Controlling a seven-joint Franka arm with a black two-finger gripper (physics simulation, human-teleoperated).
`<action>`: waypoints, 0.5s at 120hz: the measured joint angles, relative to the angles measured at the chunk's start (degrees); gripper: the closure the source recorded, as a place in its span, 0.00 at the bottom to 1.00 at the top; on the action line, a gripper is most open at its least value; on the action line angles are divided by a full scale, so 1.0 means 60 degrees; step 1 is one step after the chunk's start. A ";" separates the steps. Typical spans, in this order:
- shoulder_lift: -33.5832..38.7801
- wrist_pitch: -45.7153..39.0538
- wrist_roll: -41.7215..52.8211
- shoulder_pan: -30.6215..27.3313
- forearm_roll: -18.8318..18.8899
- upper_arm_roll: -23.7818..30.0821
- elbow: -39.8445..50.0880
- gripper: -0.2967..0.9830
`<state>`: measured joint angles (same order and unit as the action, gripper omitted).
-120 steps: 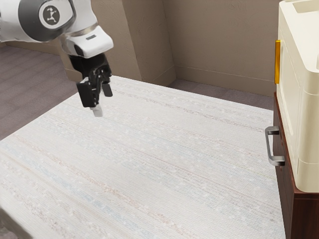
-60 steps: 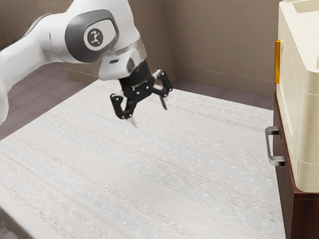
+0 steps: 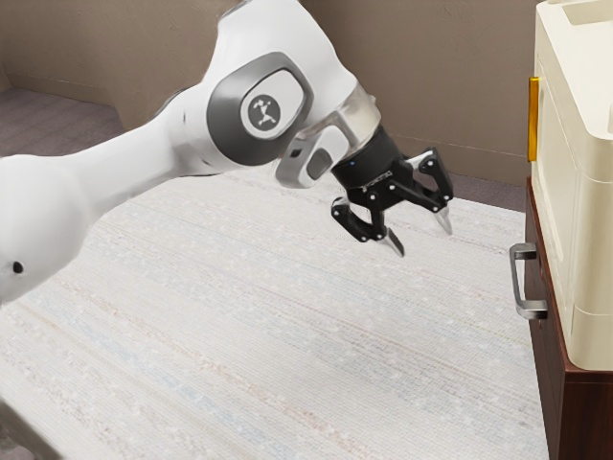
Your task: Pull the drawer handle with one arm to open the drawer
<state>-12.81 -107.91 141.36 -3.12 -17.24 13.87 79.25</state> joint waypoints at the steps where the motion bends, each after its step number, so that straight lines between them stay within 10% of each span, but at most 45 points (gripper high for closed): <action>1: -0.0018 -0.0046 0.0053 0.0015 -0.0023 0.0000 0.0003 0.44; 60: -0.1158 -0.2053 0.2173 0.0821 -0.1019 0.0087 0.0007 0.50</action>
<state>-19.76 -120.23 154.40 1.81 -23.35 14.39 79.29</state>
